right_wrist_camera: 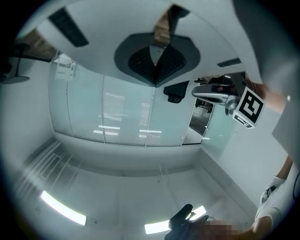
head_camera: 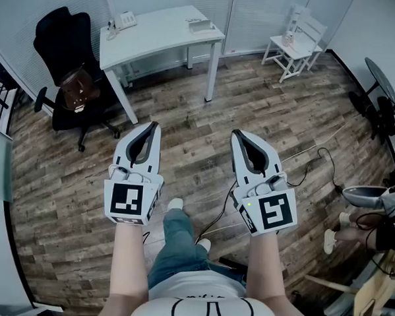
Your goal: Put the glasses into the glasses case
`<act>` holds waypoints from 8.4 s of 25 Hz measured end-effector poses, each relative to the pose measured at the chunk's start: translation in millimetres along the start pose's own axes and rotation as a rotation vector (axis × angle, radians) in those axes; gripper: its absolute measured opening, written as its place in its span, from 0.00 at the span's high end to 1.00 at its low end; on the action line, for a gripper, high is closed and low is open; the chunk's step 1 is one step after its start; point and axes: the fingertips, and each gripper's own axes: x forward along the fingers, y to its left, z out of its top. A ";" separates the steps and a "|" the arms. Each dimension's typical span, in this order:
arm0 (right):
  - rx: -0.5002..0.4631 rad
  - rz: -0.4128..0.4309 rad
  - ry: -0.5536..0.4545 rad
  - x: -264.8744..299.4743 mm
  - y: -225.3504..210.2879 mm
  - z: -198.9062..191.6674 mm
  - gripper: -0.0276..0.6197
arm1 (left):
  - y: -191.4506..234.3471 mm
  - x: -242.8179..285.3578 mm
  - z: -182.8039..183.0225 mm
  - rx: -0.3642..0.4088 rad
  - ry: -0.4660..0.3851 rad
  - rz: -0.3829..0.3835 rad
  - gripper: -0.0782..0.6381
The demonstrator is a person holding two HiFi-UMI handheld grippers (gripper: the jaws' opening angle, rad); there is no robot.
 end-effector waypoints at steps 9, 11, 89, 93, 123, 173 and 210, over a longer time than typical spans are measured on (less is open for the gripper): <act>-0.016 -0.005 0.010 27.9 -18.6 -1.1 0.94 | 13.2 36.1 -1.0 -0.006 -0.007 -0.019 0.87; -0.019 -0.007 0.018 43.6 -23.8 -4.7 0.94 | 23.7 50.9 -4.1 -0.013 -0.009 -0.020 0.87; 0.229 -0.164 0.262 788.7 -512.9 -282.4 0.94 | 338.9 955.3 -247.8 -0.009 0.365 -0.388 0.64; 0.245 -0.180 0.318 819.7 -527.1 -312.8 0.94 | 341.9 1000.6 -296.5 0.016 0.477 -0.504 0.65; 0.219 -0.129 0.505 858.8 -551.2 -390.9 0.94 | 328.7 1046.9 -415.7 0.002 0.788 -0.690 0.86; 0.315 -0.236 0.508 666.3 -490.4 -373.6 0.94 | 193.1 922.2 -391.5 0.349 0.718 -0.652 0.86; 0.005 -0.113 0.181 689.4 -470.3 -208.9 0.94 | 321.5 832.4 -179.9 0.008 0.193 -0.084 0.87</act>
